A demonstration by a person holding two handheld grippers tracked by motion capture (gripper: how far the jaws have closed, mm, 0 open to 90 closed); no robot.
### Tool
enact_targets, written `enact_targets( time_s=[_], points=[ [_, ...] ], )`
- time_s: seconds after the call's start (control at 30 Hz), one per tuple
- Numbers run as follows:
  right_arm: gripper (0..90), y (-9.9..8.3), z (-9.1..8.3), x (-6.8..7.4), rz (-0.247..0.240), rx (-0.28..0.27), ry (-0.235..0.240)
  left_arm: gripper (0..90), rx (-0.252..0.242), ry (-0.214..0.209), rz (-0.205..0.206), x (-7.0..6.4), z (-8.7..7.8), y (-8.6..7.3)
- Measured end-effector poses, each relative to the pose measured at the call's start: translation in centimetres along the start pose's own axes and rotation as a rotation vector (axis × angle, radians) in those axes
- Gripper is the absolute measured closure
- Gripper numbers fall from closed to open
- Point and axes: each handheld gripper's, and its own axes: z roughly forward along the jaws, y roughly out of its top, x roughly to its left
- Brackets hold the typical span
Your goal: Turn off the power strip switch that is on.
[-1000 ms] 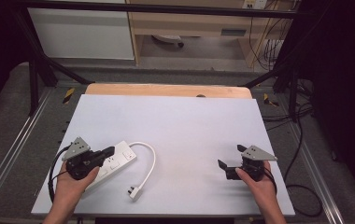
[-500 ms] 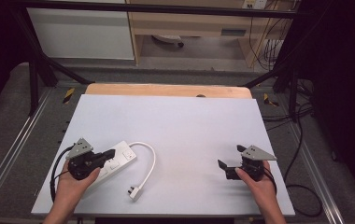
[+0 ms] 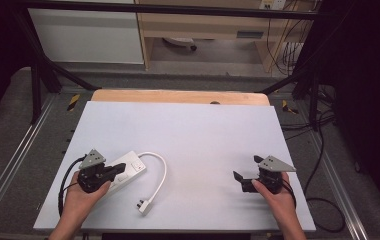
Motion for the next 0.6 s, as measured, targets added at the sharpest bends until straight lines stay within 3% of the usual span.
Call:
enact_targets(
  time_s=[0.6],
  points=[
    [3.2,-0.01,0.03,0.05,0.003,0.007,0.002,89.8,0.086,-0.003,0.006,0.15,0.82,-0.75]
  ],
)
